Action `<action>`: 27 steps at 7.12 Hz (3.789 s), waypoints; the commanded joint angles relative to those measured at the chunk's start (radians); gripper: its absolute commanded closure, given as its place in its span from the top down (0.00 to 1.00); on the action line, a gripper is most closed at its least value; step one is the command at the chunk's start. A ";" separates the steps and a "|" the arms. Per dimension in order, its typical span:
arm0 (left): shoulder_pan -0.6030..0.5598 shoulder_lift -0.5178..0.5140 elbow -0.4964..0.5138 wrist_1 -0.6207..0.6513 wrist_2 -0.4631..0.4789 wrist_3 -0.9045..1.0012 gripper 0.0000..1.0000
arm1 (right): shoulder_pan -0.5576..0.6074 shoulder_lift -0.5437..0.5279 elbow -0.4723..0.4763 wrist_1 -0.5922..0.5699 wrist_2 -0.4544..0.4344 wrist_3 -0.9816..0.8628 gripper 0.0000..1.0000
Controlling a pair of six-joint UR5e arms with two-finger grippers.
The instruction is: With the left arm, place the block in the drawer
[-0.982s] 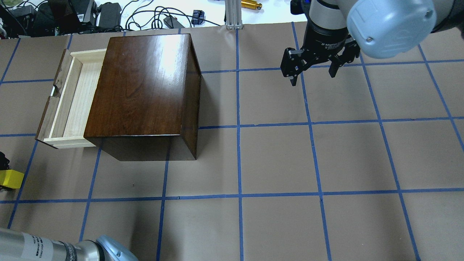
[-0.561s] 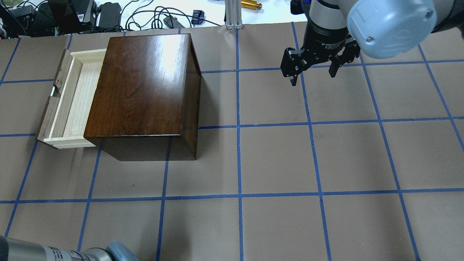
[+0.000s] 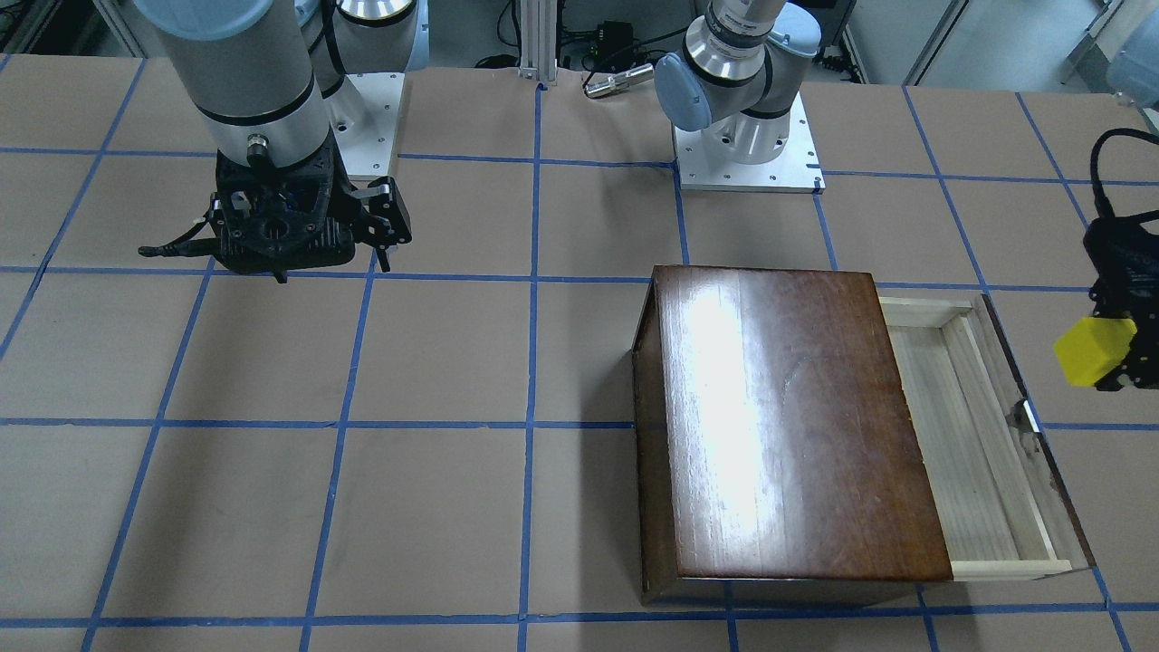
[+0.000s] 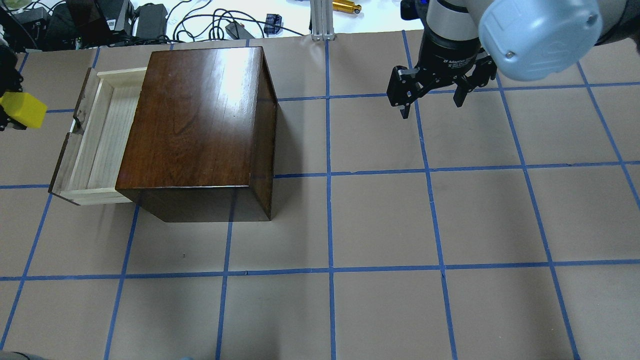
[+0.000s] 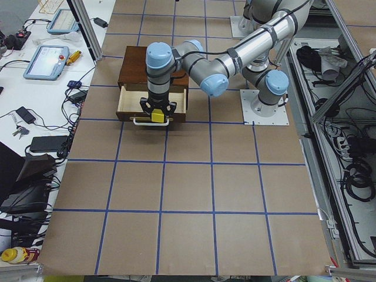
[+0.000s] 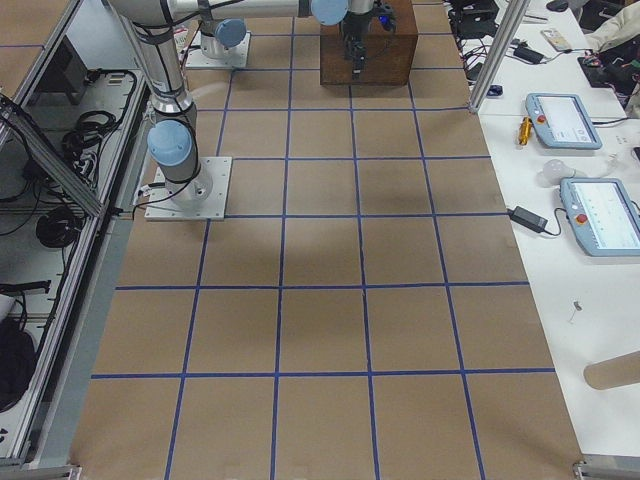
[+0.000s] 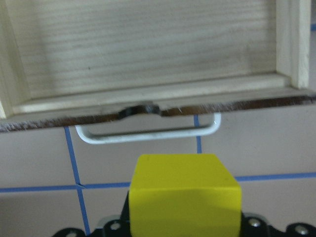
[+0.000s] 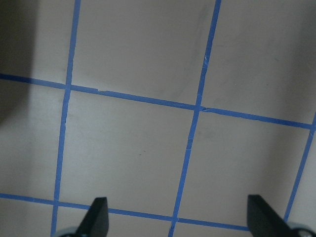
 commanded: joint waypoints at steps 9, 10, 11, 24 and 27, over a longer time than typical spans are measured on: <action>-0.135 -0.099 -0.022 0.014 -0.051 -0.223 1.00 | 0.000 0.000 0.000 0.000 -0.001 0.001 1.00; -0.135 -0.024 -0.013 -0.091 -0.067 -0.243 1.00 | 0.000 0.000 0.000 0.000 -0.001 0.001 1.00; -0.135 0.059 -0.008 -0.184 -0.065 -0.308 1.00 | 0.000 0.000 0.000 0.000 -0.001 0.001 1.00; -0.536 0.214 -0.030 -0.188 0.011 -2.212 1.00 | 0.000 0.000 0.000 0.000 -0.001 0.000 1.00; -0.537 0.218 -0.031 -0.190 0.011 -2.216 1.00 | 0.000 0.000 0.000 0.000 -0.001 0.001 1.00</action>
